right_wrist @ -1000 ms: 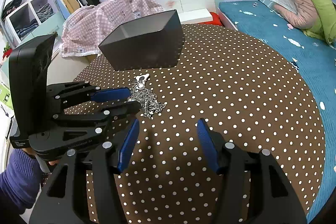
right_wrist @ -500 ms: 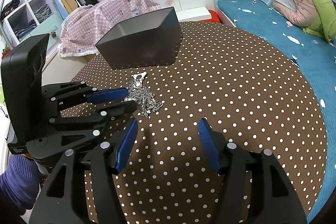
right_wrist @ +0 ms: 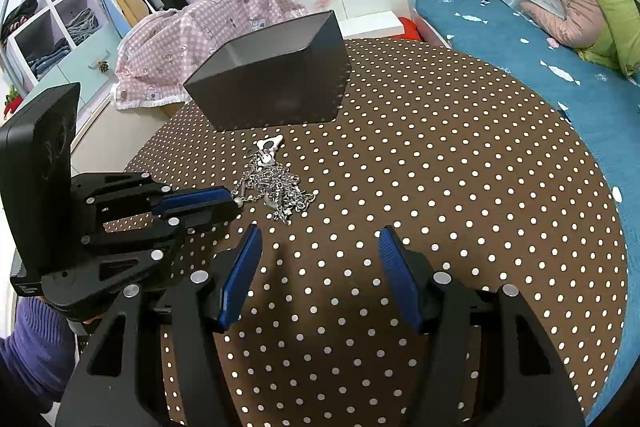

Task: Organize jewelry
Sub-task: 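Close the left gripper on the silver chain tangle with pearls, then grasp the white charm chain with the right gripper while the left gripper holds its chain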

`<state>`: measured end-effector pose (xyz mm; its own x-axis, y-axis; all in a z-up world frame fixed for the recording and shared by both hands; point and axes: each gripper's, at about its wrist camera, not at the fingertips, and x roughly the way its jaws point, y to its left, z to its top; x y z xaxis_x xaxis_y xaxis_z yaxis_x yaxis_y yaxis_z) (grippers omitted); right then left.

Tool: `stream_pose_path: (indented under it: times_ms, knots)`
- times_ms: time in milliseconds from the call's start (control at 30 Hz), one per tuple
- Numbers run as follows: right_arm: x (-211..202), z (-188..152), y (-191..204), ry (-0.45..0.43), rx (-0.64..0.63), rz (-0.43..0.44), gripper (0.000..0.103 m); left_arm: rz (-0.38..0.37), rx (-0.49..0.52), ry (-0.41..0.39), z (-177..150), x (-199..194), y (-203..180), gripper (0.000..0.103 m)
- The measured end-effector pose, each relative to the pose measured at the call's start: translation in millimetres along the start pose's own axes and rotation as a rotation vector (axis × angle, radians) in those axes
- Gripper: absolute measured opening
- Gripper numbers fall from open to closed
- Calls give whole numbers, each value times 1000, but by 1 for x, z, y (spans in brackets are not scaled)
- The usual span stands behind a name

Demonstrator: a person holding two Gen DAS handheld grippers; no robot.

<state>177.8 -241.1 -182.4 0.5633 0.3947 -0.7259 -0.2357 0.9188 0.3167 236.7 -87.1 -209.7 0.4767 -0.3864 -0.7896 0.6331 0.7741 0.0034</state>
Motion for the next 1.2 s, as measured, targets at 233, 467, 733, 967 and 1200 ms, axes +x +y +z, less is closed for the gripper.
stream_pose_path:
  times_ms: [233, 467, 733, 967, 1200]
  knots:
    - [2, 3, 10, 1, -25, -4, 58, -73, -135, -81, -12, -41, 33, 9]
    - [14, 7, 26, 5, -70, -30, 58, -62, -243, -220, -27, -117, 73, 9]
    - [33, 38, 51, -8, -148, -42, 52, 5, -329, -232, -38, -138, 107, 9]
    - [80, 54, 68, 60, -246, -108, 36, -5, -360, -198, -34, -112, 117, 9]
    - [91, 52, 75, 79, -324, -179, 14, -26, -346, -181, -22, -92, 117, 9]
